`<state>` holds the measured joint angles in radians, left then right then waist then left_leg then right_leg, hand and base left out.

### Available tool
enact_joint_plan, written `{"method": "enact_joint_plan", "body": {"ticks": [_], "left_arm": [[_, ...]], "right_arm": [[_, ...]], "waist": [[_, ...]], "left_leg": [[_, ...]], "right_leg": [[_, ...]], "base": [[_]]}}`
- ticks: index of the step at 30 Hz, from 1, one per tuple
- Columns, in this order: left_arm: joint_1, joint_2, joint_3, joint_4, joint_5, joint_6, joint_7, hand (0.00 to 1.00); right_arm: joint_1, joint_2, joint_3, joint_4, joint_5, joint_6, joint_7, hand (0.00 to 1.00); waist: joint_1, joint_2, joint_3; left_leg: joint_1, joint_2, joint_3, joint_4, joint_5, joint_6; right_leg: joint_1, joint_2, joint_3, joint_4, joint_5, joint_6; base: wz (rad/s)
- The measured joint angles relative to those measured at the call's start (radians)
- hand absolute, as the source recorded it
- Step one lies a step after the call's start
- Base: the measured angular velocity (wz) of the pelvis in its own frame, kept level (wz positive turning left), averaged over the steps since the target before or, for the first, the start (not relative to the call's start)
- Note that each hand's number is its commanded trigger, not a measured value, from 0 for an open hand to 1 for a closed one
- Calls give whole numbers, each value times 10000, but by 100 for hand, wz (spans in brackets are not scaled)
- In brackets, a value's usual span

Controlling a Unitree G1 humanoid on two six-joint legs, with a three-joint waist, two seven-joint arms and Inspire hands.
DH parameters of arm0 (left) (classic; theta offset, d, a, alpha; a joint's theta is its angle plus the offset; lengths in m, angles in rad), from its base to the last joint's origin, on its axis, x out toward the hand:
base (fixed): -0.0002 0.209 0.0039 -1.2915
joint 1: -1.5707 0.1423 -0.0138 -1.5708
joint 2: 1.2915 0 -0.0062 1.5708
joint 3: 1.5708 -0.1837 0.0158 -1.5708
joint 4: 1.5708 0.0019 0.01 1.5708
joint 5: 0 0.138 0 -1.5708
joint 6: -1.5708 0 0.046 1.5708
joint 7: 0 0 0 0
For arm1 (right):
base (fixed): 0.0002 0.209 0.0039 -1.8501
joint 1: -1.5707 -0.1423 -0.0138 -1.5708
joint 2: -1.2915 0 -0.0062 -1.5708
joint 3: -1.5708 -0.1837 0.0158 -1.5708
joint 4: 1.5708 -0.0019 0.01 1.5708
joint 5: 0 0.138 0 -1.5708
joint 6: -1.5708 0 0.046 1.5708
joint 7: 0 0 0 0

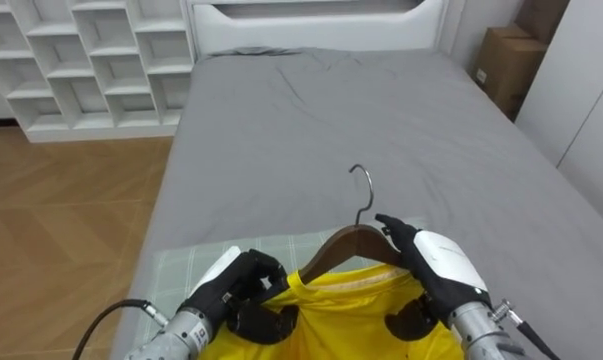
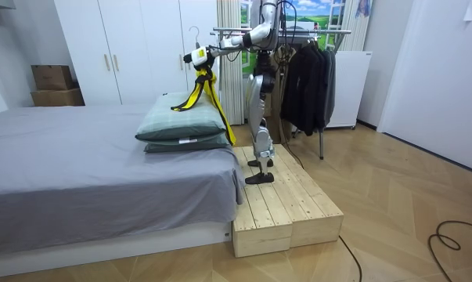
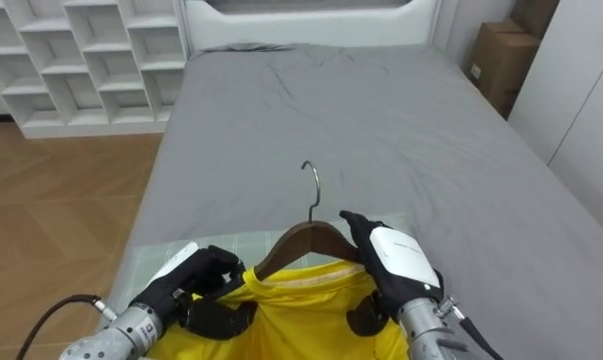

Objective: Hang clothes

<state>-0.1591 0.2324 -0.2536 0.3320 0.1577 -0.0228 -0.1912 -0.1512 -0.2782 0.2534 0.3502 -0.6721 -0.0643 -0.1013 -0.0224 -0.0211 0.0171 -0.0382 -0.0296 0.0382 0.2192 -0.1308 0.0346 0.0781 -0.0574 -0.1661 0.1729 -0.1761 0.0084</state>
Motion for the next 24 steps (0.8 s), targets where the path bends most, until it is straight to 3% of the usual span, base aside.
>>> {"method": "enact_joint_plan", "body": {"ticks": [14, 21, 24], "left_arm": [[0, -33, -245, 2, -1573, 211, -415, 100], [1, -96, -340, 6, -2344, 389, -432, 100], [1, -110, -366, 5, -2370, 485, -432, 100]], "right_arm": [[-3, 35, 76, 175, -895, 221, -1432, 0], [10, 60, 249, 314, -1405, 240, -2821, 0], [17, 73, 397, 461, -1411, 317, -3221, 0]], "waist": [[60, -22, 3], [50, 155, -103], [48, 179, -103]], "left_leg": [[-24, -10, -67, 127, -4, -1], [9, 0, -94, 169, -3, -2], [116, 4, -142, 167, -14, -14]], "right_leg": [[84, 1, -82, -38, -1, 1], [150, 8, -157, -3, 1, -2], [268, 13, -173, -4, 1, -1]], "base": [[2], [0], [2]]}}
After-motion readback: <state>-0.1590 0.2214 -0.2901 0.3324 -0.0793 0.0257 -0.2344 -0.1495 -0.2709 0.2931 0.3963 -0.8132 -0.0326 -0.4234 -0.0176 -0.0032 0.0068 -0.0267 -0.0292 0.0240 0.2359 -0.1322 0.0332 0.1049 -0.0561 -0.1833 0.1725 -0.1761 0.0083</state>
